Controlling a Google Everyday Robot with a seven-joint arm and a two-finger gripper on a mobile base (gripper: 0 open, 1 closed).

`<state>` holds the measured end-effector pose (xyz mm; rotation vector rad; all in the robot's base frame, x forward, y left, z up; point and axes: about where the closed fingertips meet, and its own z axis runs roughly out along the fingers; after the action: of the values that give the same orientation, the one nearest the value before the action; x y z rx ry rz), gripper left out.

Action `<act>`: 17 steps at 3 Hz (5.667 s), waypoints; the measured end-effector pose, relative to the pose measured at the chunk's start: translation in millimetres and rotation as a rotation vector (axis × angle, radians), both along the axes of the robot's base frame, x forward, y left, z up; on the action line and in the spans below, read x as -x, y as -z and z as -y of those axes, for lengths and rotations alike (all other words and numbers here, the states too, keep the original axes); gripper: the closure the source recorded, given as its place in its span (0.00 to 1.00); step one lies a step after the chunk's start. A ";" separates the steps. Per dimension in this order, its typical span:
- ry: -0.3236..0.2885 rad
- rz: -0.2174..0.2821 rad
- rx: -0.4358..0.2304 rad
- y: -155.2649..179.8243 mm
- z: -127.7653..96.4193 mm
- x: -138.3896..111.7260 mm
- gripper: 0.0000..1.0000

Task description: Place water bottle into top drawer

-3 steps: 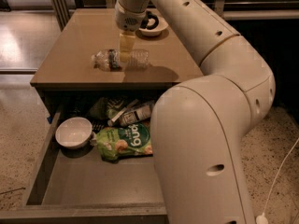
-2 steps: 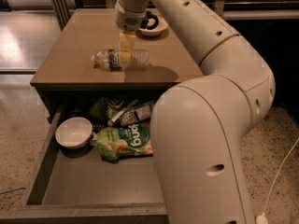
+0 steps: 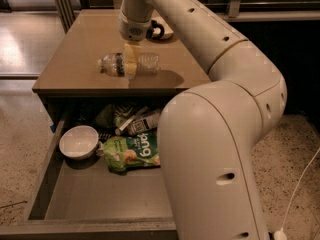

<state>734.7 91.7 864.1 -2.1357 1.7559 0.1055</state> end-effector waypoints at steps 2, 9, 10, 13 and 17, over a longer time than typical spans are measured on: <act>-0.012 -0.041 0.008 25.8 0.1 11.4 0.00; -0.012 -0.042 0.008 26.1 0.0 11.4 1.00; 0.020 -0.025 -0.008 14.9 15.0 16.4 1.00; 0.148 0.015 -0.067 -10.0 88.2 70.9 1.00; 0.181 -0.025 -0.093 29.0 124.3 153.6 1.00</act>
Offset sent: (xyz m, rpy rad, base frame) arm -0.0175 -0.0040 -0.0223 -0.0128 0.0446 0.0143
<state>581.1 -32.7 835.1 -1.9093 1.9105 0.1631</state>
